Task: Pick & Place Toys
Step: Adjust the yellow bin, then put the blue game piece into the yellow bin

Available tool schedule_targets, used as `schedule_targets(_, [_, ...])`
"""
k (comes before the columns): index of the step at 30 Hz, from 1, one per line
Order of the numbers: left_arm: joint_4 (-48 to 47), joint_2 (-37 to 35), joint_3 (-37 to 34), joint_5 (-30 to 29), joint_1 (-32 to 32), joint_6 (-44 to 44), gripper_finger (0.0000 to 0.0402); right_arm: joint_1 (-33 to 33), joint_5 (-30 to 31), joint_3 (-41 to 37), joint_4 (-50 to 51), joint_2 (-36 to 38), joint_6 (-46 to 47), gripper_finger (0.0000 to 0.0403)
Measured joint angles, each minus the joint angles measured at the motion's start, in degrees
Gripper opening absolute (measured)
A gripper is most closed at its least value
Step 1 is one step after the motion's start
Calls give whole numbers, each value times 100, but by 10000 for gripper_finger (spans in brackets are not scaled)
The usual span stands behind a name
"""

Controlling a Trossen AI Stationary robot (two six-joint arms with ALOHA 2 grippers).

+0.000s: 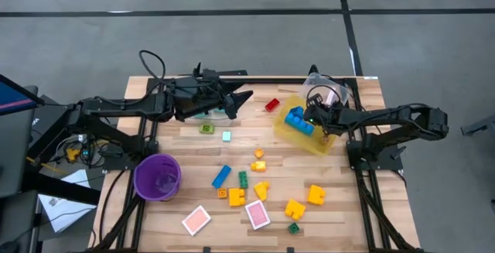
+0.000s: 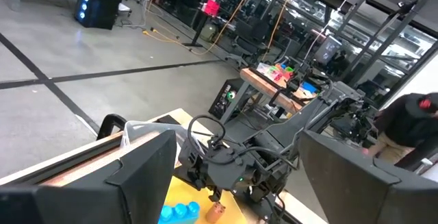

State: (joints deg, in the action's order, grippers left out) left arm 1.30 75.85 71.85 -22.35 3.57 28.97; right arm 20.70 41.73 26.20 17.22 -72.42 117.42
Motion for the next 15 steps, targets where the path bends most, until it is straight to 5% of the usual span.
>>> schedule_targets(8, [-1, 0, 0, 173, -8, 48, 301, -171, 54, -2, -38, 37, 115, 1])
schedule_targets(15, [-1, 0, 0, 173, -42, 12, 301, -1101, 544, -2, -683, 659, -274, 1])
